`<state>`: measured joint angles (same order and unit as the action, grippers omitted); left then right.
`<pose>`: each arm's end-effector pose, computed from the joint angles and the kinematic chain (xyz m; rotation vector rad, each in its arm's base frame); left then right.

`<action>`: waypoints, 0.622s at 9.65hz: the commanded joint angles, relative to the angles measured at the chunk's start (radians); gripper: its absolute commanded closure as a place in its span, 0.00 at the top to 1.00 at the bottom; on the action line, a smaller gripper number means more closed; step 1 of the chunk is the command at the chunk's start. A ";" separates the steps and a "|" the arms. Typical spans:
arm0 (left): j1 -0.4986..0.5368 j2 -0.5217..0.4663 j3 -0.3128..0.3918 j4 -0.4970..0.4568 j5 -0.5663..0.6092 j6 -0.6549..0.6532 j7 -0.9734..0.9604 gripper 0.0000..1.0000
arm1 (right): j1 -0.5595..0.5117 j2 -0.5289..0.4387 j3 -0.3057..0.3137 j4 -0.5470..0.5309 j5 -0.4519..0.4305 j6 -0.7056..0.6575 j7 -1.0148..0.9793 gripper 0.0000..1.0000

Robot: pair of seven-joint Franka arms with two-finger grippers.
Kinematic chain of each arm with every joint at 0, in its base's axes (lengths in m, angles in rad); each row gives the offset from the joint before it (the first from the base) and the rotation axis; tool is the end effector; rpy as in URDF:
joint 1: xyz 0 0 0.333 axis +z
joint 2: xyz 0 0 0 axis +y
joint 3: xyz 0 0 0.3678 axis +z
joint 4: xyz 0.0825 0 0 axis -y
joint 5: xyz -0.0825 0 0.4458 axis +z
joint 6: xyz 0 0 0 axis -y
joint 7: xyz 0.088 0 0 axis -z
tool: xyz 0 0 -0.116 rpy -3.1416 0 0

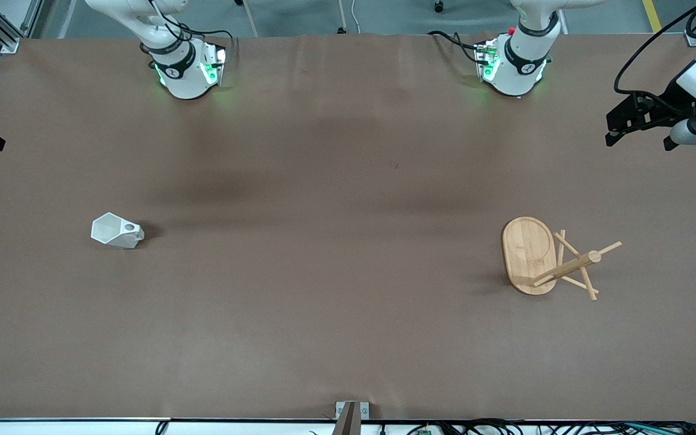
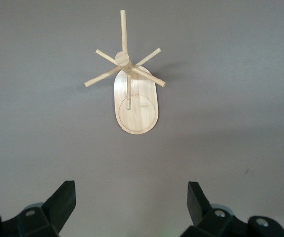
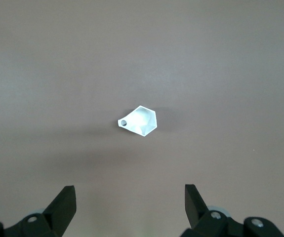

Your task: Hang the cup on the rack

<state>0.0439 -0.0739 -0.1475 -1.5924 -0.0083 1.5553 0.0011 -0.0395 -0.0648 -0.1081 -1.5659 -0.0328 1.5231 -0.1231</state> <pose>0.5849 -0.0655 0.6984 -3.1361 0.1644 -0.0567 0.5808 -0.0928 0.7045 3.1128 -0.0409 0.0279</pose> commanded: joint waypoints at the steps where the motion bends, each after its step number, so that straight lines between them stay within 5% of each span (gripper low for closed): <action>1: 0.001 0.025 -0.001 0.002 0.002 -0.009 0.013 1.00 | -0.017 -0.003 0.008 -0.006 0.010 0.000 0.003 0.98; 6: 0.008 0.025 -0.001 0.003 0.001 -0.011 0.016 1.00 | -0.016 -0.003 0.008 -0.003 0.010 0.008 0.000 0.98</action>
<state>0.0465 -0.0738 -0.1460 -1.5917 -0.0083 1.5553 0.0011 -0.0408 -0.0640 -0.1091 -1.5661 -0.0328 1.5251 -0.1231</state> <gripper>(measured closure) 0.000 0.013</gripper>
